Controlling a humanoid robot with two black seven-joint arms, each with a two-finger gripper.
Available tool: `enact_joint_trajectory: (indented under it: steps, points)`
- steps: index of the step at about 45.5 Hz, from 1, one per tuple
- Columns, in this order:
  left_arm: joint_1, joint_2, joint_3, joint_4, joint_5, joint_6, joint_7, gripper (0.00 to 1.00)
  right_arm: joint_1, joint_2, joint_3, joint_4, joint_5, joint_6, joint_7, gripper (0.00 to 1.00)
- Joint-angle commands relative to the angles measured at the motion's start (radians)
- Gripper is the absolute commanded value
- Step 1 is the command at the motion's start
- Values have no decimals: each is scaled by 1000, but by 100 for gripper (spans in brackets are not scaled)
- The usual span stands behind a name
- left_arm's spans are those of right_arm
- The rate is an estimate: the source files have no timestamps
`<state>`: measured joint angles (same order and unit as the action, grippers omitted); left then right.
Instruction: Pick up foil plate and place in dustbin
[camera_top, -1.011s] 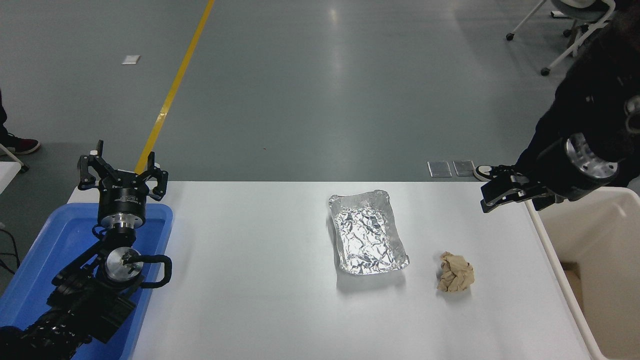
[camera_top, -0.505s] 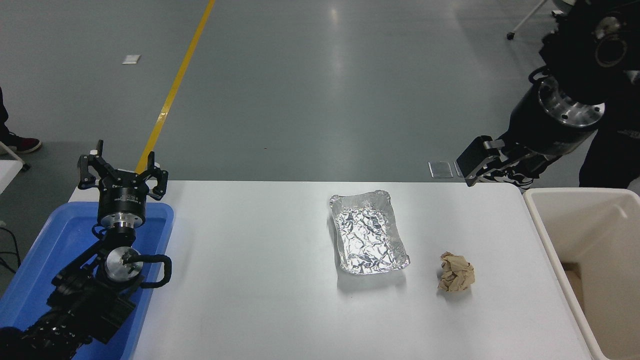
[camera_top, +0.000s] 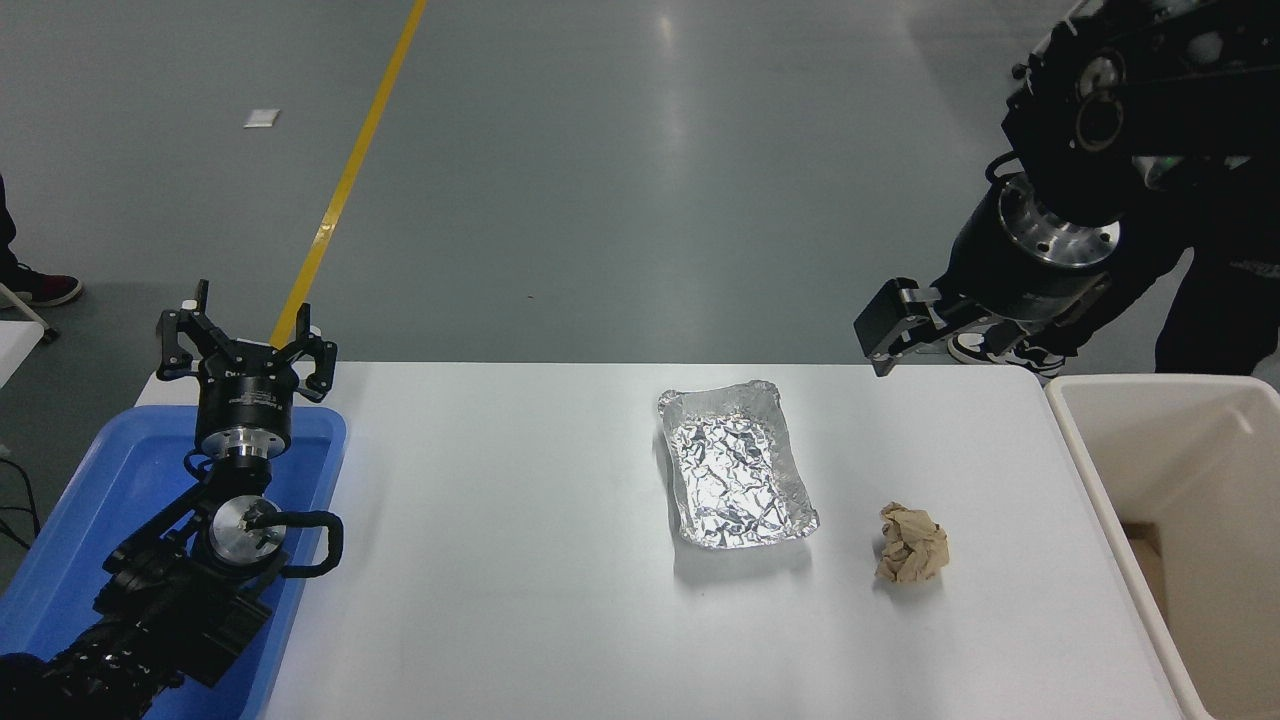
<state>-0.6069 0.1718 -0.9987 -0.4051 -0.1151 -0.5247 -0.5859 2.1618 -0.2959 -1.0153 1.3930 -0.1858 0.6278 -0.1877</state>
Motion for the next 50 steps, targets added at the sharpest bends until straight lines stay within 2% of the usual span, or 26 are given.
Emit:
enact_joint_trajectory:
  steps: [1,11,20,32,41,50]
  points:
    - [-1,0,0,0,0,0,0,99,-215,11,29,-78,-58,-134,-4,98]
    - [-1,0,0,0,0,0,0,99,-434,9,58,-158,-247,-192,-2,98]
    - [-1,0,0,0,0,0,0,99,-540,23,142,-245,-244,-243,-2,98]
    - [-2,0,0,-1,0,0,0,99,-674,161,201,-425,-247,-312,-2,98]
    - [-2,-2,0,0,2,0,0,99,-789,219,202,-505,-250,-447,-2,97]
    - [-2,-2,0,0,0,-1,0,99,-898,256,265,-585,-262,-551,-4,89]
